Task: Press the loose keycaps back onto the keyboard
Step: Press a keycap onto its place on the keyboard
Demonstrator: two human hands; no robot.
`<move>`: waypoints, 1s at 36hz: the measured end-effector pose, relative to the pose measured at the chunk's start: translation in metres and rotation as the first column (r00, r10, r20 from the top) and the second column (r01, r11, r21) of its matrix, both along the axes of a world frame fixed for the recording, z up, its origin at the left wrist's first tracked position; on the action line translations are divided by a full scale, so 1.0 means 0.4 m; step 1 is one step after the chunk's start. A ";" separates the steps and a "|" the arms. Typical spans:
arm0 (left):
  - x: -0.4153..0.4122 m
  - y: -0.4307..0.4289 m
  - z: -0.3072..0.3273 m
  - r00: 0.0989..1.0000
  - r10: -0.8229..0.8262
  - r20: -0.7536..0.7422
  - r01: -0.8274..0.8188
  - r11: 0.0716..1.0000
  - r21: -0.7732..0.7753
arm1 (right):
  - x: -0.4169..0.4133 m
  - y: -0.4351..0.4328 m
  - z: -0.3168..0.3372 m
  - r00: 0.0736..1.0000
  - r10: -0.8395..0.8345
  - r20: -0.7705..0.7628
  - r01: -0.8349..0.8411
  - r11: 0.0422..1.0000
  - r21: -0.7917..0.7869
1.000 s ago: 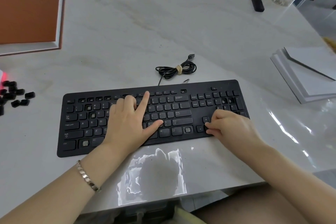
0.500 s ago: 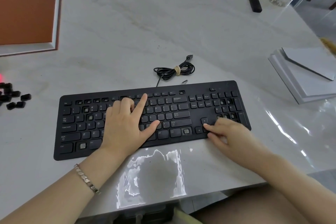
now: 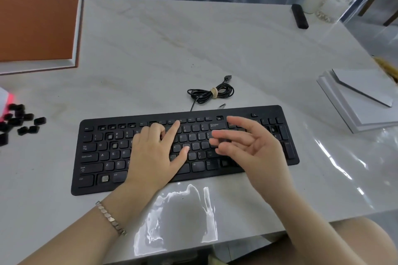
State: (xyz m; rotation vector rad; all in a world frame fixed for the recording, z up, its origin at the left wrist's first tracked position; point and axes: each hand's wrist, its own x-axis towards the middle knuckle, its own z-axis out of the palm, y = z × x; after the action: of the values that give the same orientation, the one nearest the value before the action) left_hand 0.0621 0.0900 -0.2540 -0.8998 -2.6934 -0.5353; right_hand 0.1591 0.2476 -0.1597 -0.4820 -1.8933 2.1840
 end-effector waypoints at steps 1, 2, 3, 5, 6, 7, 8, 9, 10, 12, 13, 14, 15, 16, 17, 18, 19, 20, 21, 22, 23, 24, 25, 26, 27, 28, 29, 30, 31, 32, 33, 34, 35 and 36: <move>0.000 0.000 0.000 1.000 0.002 0.005 -0.002 1.000 0.003 | 0.003 -0.006 0.005 0.999 0.007 -0.044 -0.004 0.998 0.064; -0.001 -0.001 -0.001 1.000 0.003 0.007 -0.003 1.000 0.006 | 0.007 -0.011 0.010 0.996 0.012 -0.084 -0.004 0.995 0.103; 0.000 -0.001 -0.002 1.000 0.004 0.008 -0.004 1.000 0.008 | 0.010 -0.017 0.015 0.993 0.015 -0.118 -0.001 0.993 0.119; 0.000 -0.003 -0.002 1.000 0.004 0.006 -0.004 1.000 0.004 | 0.016 -0.024 0.021 0.984 0.026 -0.177 0.001 0.989 0.146; 0.000 -0.003 -0.001 1.000 0.001 0.005 -0.001 1.000 0.002 | 0.018 -0.027 0.024 0.979 0.033 -0.201 0.003 0.985 0.175; 0.000 -0.003 -0.001 1.000 -0.002 0.004 0.002 1.000 0.003 | 0.020 -0.031 0.028 0.975 0.041 -0.220 0.005 0.979 0.205; -0.001 -0.003 -0.001 1.000 -0.004 0.003 0.004 1.000 0.005 | 0.021 -0.034 0.032 0.971 0.046 -0.233 0.008 0.974 0.225; -0.002 -0.002 0.000 1.000 -0.003 0.003 0.003 1.000 0.008 | 0.021 -0.037 0.035 0.969 0.047 -0.241 0.012 0.972 0.236; -0.003 -0.002 0.000 1.000 -0.002 0.003 0.002 1.000 0.011 | 0.021 -0.039 0.039 0.967 0.049 -0.249 0.012 0.971 0.240; -0.003 -0.002 0.000 1.000 -0.002 0.000 0.002 1.000 0.015 | 0.021 -0.040 0.043 0.966 0.049 -0.255 0.017 0.968 0.251; -0.003 -0.003 -0.001 1.000 -0.004 -0.002 0.004 1.000 0.016 | 0.020 -0.040 0.044 0.967 0.046 -0.252 0.021 0.966 0.257; -0.002 -0.003 -0.001 1.000 -0.006 -0.003 0.006 1.000 0.016 | 0.019 -0.040 0.044 0.968 0.044 -0.249 0.024 0.965 0.262; -0.001 -0.004 -0.001 1.000 -0.007 -0.003 0.007 1.000 0.017 | 0.019 -0.039 0.044 0.968 0.042 -0.248 0.027 0.963 0.267; -0.001 -0.005 -0.001 1.000 -0.007 -0.002 0.007 1.000 0.017 | 0.019 -0.038 0.041 0.968 0.039 -0.249 0.032 0.961 0.273; 0.000 -0.005 -0.001 1.000 -0.007 0.001 0.007 1.000 0.018 | 0.018 -0.038 0.038 0.968 0.034 -0.247 0.036 0.961 0.275; -0.001 -0.004 -0.001 1.000 -0.006 0.002 0.006 1.000 0.019 | 0.018 -0.038 0.034 0.971 0.026 -0.239 0.041 0.962 0.271; -0.001 -0.003 -0.002 1.000 -0.005 0.002 0.005 1.000 0.020 | 0.018 -0.037 0.030 0.974 0.015 -0.225 0.046 0.964 0.260; -0.001 -0.002 -0.002 1.000 -0.003 0.001 0.003 1.000 0.024 | 0.018 -0.036 0.025 0.978 0.002 -0.208 0.050 0.968 0.246; -0.002 -0.001 -0.003 1.000 -0.002 0.000 0.002 1.000 0.026 | 0.019 -0.035 0.022 0.981 -0.009 -0.192 0.053 0.972 0.230; -0.002 0.000 -0.003 1.000 -0.001 0.000 0.001 1.000 0.027 | 0.019 -0.034 0.018 0.984 -0.020 -0.175 0.058 0.974 0.218; -0.002 -0.001 -0.004 1.000 0.000 0.000 0.000 1.000 0.026 | 0.020 -0.033 0.016 0.988 -0.033 -0.153 0.066 0.975 0.213; -0.002 0.000 -0.005 1.000 0.000 0.002 0.000 1.000 0.024 | 0.020 -0.031 0.012 0.991 -0.051 -0.124 0.077 0.973 0.216; -0.002 -0.001 -0.005 1.000 0.001 0.003 -0.001 1.000 0.021 | 0.022 -0.028 0.008 0.994 -0.071 -0.086 0.088 0.970 0.227; -0.002 0.000 -0.005 1.000 0.002 0.002 -0.003 1.000 0.019 | 0.023 -0.025 0.003 0.995 -0.091 -0.044 0.099 0.964 0.245; -0.001 0.000 -0.005 1.000 0.003 0.001 -0.003 1.000 0.019 | 0.025 -0.022 -0.004 0.994 -0.109 -0.001 0.105 0.960 0.261; -0.001 -0.002 -0.004 1.000 0.005 -0.002 -0.005 1.000 0.020 | 0.026 -0.019 -0.013 0.992 -0.121 0.038 0.107 0.958 0.267; -0.001 -0.001 -0.005 1.000 0.004 -0.003 -0.004 1.000 0.022 | 0.028 -0.016 -0.021 0.989 -0.130 0.071 0.107 0.959 0.262; 0.000 -0.001 -0.005 1.000 0.003 -0.004 -0.003 1.000 0.022 | 0.030 -0.012 -0.030 0.985 -0.139 0.100 0.109 0.960 0.257; 0.000 -0.001 -0.006 1.000 0.005 -0.001 -0.005 1.000 0.021 | 0.031 -0.010 -0.039 0.982 -0.145 0.123 0.110 0.961 0.255; 0.000 -0.002 -0.007 1.000 0.008 0.005 -0.008 1.000 0.022 | 0.034 -0.007 -0.048 0.978 -0.154 0.142 0.113 0.959 0.261; -0.001 -0.001 -0.008 1.000 0.012 0.013 -0.012 1.000 0.025 | 0.037 -0.003 -0.054 0.974 -0.161 0.158 0.114 0.955 0.274; -0.001 -0.001 -0.008 1.000 0.014 0.020 -0.015 1.000 0.028 | 0.041 0.003 -0.059 0.971 -0.170 0.168 0.116 0.950 0.291; -0.002 -0.001 -0.009 1.000 0.015 0.024 -0.016 0.999 0.030 | 0.046 0.012 -0.062 0.968 -0.180 0.175 0.119 0.943 0.310; -0.002 0.000 -0.009 1.000 0.015 0.026 -0.016 0.999 0.033 | 0.050 0.023 -0.065 0.965 -0.189 0.183 0.122 0.937 0.327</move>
State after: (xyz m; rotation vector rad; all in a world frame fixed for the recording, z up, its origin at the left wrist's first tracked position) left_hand 0.0612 0.0898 -0.2577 -0.8687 -2.7037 -0.5901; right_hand 0.1792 0.2568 -0.1857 -0.7985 -2.1754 1.7470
